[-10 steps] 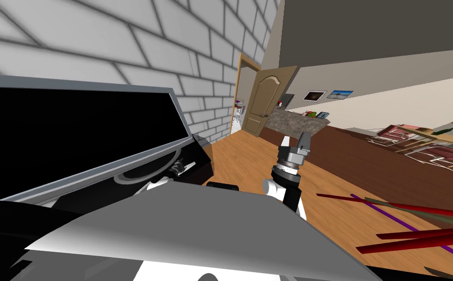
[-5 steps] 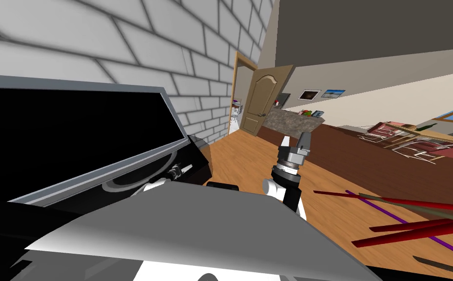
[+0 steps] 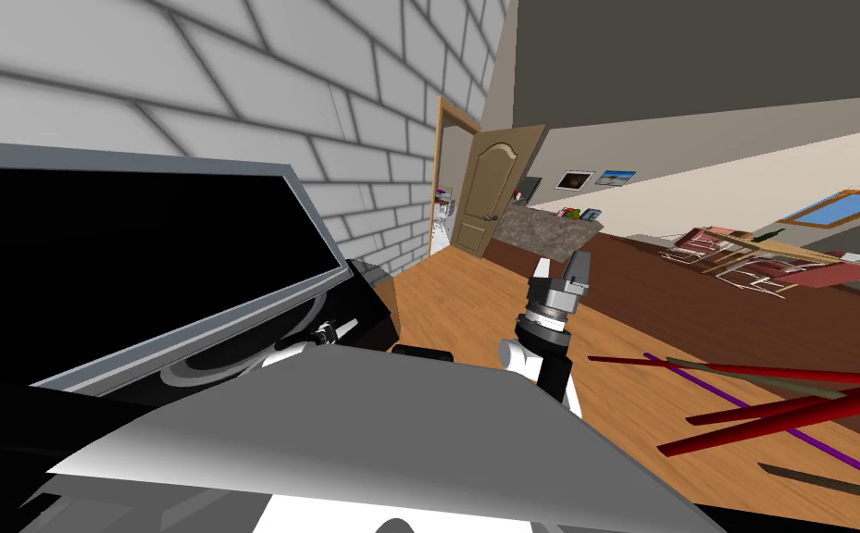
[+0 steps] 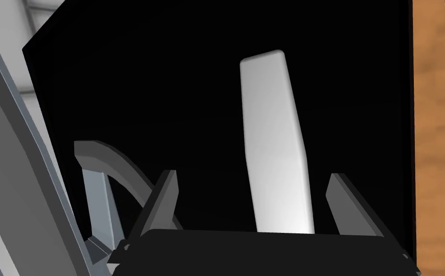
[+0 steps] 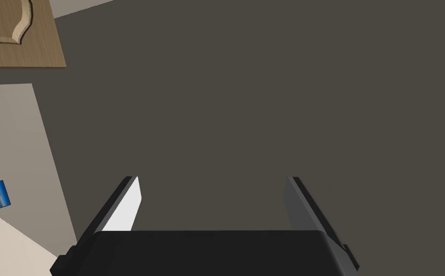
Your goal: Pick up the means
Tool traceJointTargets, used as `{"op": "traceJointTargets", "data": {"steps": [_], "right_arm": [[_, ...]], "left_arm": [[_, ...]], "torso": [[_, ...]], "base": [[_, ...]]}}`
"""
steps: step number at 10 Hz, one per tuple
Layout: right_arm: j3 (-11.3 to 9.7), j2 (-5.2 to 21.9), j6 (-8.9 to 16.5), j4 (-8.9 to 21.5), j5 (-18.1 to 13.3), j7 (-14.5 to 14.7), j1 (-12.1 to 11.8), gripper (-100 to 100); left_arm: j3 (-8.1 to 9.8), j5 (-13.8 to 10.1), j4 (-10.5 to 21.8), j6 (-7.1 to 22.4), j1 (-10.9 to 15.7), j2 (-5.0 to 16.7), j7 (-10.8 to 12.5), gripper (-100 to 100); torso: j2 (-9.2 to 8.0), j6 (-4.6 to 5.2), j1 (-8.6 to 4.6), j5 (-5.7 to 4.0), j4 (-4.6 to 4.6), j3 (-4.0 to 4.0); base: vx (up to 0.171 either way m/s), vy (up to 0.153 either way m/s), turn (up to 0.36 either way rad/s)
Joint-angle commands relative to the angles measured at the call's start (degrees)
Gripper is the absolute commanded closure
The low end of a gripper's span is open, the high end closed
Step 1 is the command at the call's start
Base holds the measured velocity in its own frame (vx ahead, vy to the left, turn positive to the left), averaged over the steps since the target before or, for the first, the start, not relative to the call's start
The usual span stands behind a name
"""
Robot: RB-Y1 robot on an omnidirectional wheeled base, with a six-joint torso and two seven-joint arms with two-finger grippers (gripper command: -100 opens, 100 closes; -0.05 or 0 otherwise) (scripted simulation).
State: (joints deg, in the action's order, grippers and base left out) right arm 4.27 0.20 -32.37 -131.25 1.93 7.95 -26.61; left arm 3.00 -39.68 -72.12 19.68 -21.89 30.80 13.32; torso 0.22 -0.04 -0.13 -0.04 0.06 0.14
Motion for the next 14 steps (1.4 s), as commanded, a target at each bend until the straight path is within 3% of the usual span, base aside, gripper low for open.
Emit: {"op": "traceJointTargets", "data": {"steps": [1, 2, 3, 4, 7, 8, 10, 11, 14], "right_arm": [[0.00, 0.00, 0.00, 0.00, 0.00, 0.00, 0.00, 0], [0.00, 0.00, 0.00, 0.00, 0.00, 0.00, 0.00, 0], [0.00, 0.00, 0.00, 0.00, 0.00, 0.00, 0.00, 0], [0.00, 0.00, 0.00, 0.00, 0.00, 0.00, 0.00, 0], [0.00, 0.00, 0.00, 0.00, 0.00, 0.00, 0.00, 0], [0.00, 0.00, 0.00, 0.00, 0.00, 0.00, 0.00, 0], [0.00, 0.00, 0.00, 0.00, 0.00, 0.00, 0.00, 0], [0.00, 0.00, 0.00, 0.00, 0.00, 0.00, 0.00, 0], [0.00, 0.00, 0.00, 0.00, 0.00, 0.00, 0.00, 0]], "left_arm": [[0.34, -1.96, 2.86, 2.86, 0.15, 0.73, 0.17, -100], [0.34, -1.96, 2.86, 3.09, 0.15, 0.73, 0.17, -100], [0.49, -3.91, 5.12, 5.24, 0.40, 1.59, 0.27, -100], [0.49, -3.91, 5.40, 5.52, 0.40, 1.59, 0.27, -100], [0.73, -7.65, 10.25, 10.07, 0.88, 3.14, 0.42, -100], [0.73, -7.65, 10.25, 10.07, 0.88, 3.14, 0.42, -100], [0.93, -11.08, 14.77, 13.56, 1.36, 4.51, 0.42, -100], [0.93, -11.08, 14.77, 14.06, 1.36, 4.51, 0.42, -100], [1.25, -15.51, 20.69, 18.82, 2.06, 6.24, 0.10, -100]], "torso": [[0.00, 0.00, 0.00, 0.00, 0.00, 0.00], [0.00, 0.01, -0.02, 0.00, 0.00, 0.00], [-0.03, 0.00, 0.01, 0.00, -0.01, -0.02], [0.00, 0.02, 0.03, 0.01, -0.01, -0.01], [-0.04, -0.01, 0.02, 0.00, -0.01, -0.02], [0.00, 0.01, 0.05, 0.01, 0.00, 0.00], [-0.05, 0.02, 0.07, 0.02, -0.01, -0.03], [0.00, 0.01, 0.07, 0.02, 0.00, 0.00], [0.01, 0.01, 0.10, 0.02, 0.00, 0.01]], "base": [[0.074, -0.028, -0.106], [0.062, -0.014, -0.052], [0.072, -0.012, -0.115], [0.059, -0.006, -0.055], [0.072, -0.012, -0.084], [0.059, 0.001, -0.054], [0.069, 0.003, -0.140], [0.070, 0.004, -0.041], [0.079, 0.013, -0.117]]}}
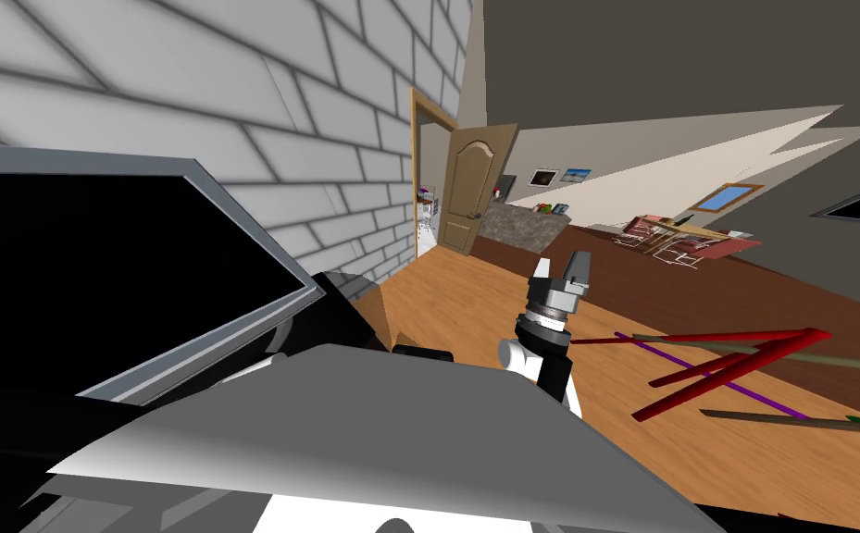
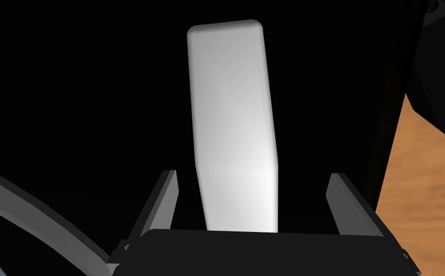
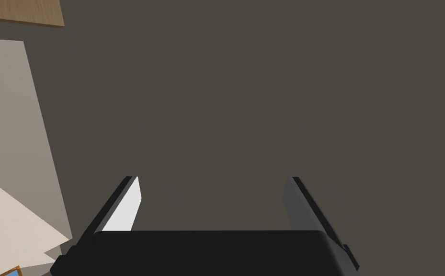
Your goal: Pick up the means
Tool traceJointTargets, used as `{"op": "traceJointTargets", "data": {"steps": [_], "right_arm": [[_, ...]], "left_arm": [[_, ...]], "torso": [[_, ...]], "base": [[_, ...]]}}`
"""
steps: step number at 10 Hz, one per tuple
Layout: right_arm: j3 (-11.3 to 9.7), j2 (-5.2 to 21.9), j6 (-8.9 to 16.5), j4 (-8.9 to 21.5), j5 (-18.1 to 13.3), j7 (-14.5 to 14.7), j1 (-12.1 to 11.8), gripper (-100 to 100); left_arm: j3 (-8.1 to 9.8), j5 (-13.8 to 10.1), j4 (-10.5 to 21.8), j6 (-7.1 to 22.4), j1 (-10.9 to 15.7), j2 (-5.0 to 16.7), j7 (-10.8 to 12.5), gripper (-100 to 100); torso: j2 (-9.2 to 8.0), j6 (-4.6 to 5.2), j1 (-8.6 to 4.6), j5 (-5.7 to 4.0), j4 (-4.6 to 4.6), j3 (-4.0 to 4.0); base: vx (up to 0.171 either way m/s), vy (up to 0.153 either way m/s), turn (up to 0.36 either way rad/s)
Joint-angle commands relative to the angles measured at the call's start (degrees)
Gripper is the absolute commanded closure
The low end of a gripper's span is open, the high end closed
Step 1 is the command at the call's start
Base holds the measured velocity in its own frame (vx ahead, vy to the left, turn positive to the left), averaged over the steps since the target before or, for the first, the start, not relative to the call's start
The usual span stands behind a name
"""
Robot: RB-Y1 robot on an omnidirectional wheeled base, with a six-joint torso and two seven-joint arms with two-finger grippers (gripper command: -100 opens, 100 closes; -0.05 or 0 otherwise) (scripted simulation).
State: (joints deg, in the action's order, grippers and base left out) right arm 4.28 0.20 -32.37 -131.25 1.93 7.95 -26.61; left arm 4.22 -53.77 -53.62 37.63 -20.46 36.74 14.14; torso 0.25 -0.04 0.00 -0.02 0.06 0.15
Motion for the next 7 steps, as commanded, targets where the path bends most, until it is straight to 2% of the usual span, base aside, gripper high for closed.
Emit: {"op": "traceJointTargets", "data": {"steps": [1, 5, 7], "right_arm": [[0.00, 0.00, 0.00, 0.00, 0.00, 0.00, 0.00, 0], [0.00, 0.00, 0.00, 0.00, 0.00, 0.00, 0.00, 0], [0.00, 0.00, 0.00, 0.00, 0.00, 0.00, 0.00, 0]], "left_arm": [[0.03, -1.41, 2.19, 0.87, 0.63, 0.29, -0.72, -100], [0.23, -5.58, 7.85, 4.72, 1.35, 1.51, -1.48, -100], [0.19, -6.25, 8.83, 5.23, 1.48, 1.53, -1.68, -100]], "torso": [[0.00, 0.00, 0.00, 0.00, 0.00, 0.00], [-0.11, 0.00, -0.02, 0.00, -0.02, -0.06], [-0.18, -0.02, 0.02, 0.02, -0.04, -0.10]], "base": [[0.054, 0.020, -0.040], [0.048, 0.020, -0.095], [0.027, 0.028, -0.030]]}}
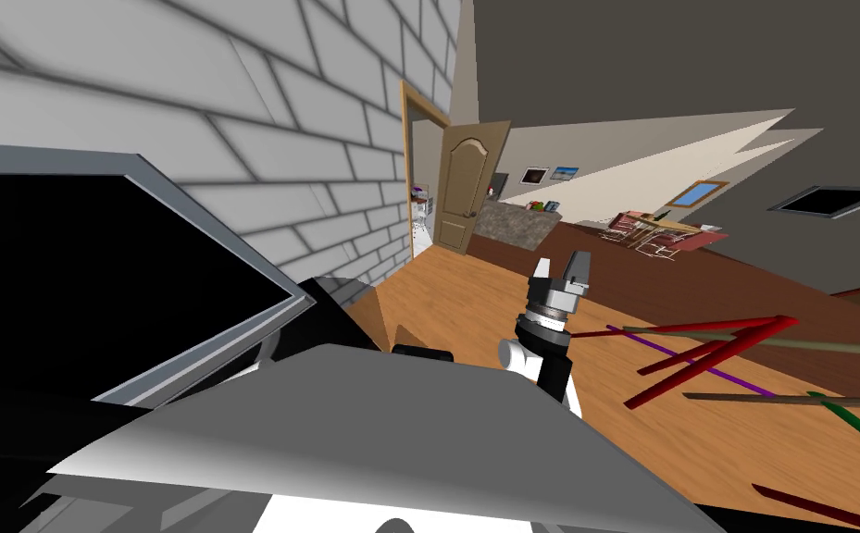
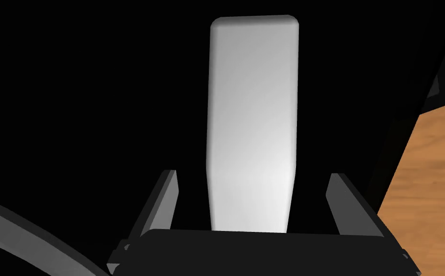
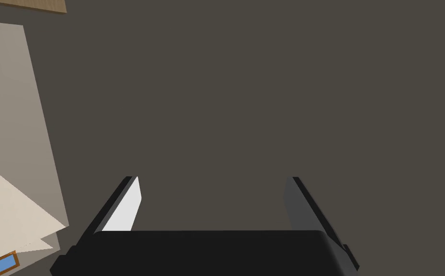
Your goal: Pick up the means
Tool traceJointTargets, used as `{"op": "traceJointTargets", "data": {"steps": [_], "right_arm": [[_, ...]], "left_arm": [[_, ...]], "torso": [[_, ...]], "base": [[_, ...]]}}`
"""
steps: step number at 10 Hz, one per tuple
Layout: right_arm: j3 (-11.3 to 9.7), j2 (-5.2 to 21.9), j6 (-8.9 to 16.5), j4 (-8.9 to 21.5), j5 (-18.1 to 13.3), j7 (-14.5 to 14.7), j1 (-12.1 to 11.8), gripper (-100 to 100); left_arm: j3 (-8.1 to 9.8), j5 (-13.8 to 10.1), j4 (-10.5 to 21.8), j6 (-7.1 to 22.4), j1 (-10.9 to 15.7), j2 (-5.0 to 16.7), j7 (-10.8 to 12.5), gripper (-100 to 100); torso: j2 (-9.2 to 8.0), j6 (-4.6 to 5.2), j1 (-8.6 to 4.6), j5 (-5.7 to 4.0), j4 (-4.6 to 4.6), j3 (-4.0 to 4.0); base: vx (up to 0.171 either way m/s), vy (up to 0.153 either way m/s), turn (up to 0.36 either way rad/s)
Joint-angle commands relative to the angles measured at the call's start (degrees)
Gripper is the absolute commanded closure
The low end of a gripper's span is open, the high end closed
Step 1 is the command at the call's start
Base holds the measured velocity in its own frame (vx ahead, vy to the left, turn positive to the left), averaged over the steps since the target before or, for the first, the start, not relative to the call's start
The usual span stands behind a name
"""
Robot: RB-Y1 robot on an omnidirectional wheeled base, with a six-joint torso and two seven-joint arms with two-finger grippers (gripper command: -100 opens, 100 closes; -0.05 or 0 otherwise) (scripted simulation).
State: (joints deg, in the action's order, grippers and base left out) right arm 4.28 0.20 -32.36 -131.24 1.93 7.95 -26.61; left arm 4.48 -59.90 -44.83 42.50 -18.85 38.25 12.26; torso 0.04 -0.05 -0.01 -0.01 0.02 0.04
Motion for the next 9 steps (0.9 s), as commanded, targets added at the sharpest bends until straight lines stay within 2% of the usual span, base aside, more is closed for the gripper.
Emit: {"op": "traceJointTargets", "data": {"steps": [1, 2, 3, 4, 9], "right_arm": [[0.00, 0.00, 0.00, 0.00, 0.00, 0.00, 0.00, 0], [0.00, 0.00, 0.00, 0.00, 0.00, 0.00, 0.00, 0], [0.00, 0.00, 0.00, 0.00, 0.00, 0.00, 0.00, 0], [0.00, 0.00, 0.00, 0.00, 0.00, 0.00, 0.00, 0], [0.00, 0.00, 0.00, 0.00, 0.00, 0.00, 0.01, 0]], "left_arm": [[-0.36, -1.11, 1.67, 1.02, 0.10, -0.45, -0.16, -100], [-0.29, -0.50, 1.11, 0.49, 0.29, -0.31, -0.06, -100], [-0.34, -0.55, 1.21, 0.64, 0.33, -0.34, 0.00, 0], [-0.17, 0.95, 3.05, -0.18, 1.96, -1.70, 0.69, -100], [0.19, 4.42, 7.38, -2.04, 5.76, -4.90, 2.32, -100]], "torso": [[0.00, 0.00, 0.00, 0.00, 0.00, 0.00], [0.02, 0.01, 0.08, 0.01, 0.00, 0.01], [-0.03, -0.01, 0.02, 0.01, 0.00, -0.01], [-0.08, -0.01, -0.06, -0.01, -0.02, -0.04], [-0.28, -0.02, 0.03, 0.01, -0.06, -0.16]], "base": [[0.036, 0.052, -0.103], [0.017, 0.031, -0.027], [0.003, 0.005, 0.004], [-0.040, 0.031, -0.074], [-0.056, 0.045, -0.058]]}}
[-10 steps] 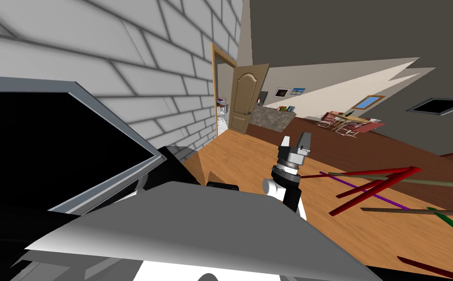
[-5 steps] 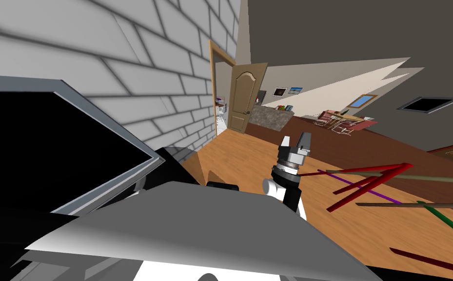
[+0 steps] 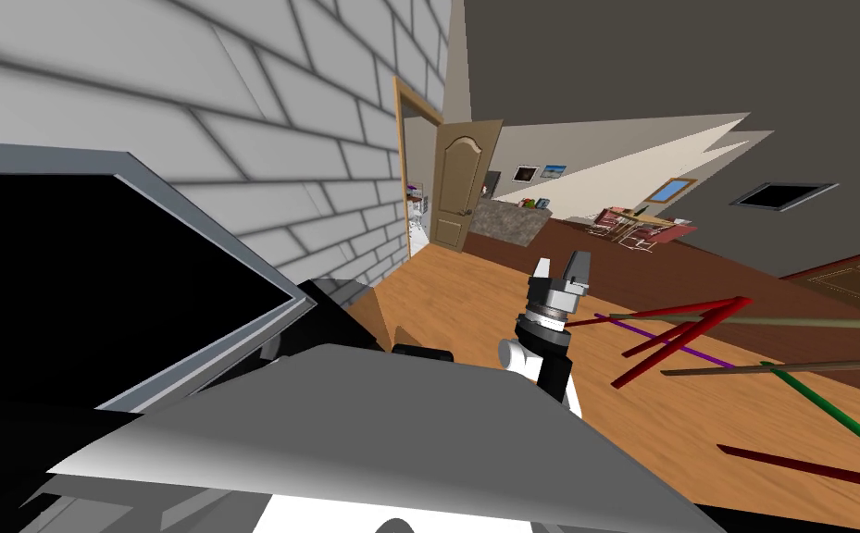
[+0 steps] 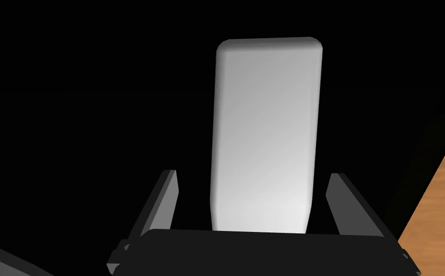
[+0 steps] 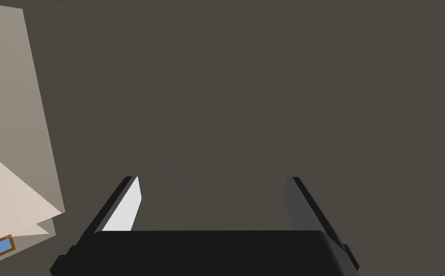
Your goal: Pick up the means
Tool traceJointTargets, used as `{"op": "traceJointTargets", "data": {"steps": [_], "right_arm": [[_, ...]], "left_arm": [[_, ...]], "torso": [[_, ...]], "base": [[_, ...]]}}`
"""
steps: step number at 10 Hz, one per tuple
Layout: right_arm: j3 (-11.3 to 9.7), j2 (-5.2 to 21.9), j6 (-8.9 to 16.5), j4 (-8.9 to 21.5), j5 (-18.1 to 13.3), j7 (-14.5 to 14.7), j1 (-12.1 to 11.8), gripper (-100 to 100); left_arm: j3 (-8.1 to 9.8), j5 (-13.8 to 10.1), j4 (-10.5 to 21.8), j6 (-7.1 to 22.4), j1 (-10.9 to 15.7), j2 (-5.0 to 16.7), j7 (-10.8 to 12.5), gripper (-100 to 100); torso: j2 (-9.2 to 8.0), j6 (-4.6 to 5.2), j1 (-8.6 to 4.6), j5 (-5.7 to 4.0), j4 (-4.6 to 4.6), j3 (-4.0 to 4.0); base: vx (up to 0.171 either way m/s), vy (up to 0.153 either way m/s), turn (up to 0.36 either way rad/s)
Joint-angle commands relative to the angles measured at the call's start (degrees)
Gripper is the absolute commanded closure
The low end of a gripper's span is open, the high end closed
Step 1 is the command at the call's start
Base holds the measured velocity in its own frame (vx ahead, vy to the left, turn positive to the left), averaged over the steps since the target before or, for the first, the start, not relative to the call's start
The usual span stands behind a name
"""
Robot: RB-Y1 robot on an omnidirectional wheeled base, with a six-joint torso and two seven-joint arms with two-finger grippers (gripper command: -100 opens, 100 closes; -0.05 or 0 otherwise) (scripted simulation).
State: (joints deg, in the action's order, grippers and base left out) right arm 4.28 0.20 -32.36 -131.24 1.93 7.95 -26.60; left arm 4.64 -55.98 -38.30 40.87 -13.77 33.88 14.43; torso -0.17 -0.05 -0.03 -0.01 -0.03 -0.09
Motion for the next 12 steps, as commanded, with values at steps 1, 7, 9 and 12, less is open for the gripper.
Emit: {"op": "traceJointTargets", "data": {"steps": [1, 7, 9, 12], "right_arm": [[0.00, 0.00, 0.00, 0.00, 0.00, 0.00, 0.00, 0], [0.00, 0.00, 0.00, 0.00, 0.00, 0.00, -0.01, 0], [0.00, 0.00, 0.00, 0.00, 0.00, 0.00, -0.02, 0], [0.00, -0.01, -0.01, -0.01, 0.00, 0.00, -0.02, 0]], "left_arm": [[0.00, 0.00, 0.00, 0.00, 0.00, 0.00, 0.00, -100], [-0.02, 0.03, 0.12, 0.05, 0.06, -0.16, 0.02, 0], [-0.28, -2.47, -2.87, 1.19, -2.58, 2.21, -1.25, 100], [-0.41, -3.79, -4.68, 1.96, -4.15, 3.53, -1.60, 100]], "torso": [[0.00, 0.00, 0.00, 0.00, 0.00, 0.00], [0.13, 0.00, 0.11, 0.01, 0.02, 0.07], [0.21, -0.07, 0.02, -0.06, 0.04, 0.12], [0.46, -0.01, -0.17, -0.08, 0.07, 0.25]], "base": [[-0.008, 0.006, -0.026], [0.000, 0.000, 0.000], [0.058, -0.039, 0.112], [0.077, -0.050, 0.059]]}}
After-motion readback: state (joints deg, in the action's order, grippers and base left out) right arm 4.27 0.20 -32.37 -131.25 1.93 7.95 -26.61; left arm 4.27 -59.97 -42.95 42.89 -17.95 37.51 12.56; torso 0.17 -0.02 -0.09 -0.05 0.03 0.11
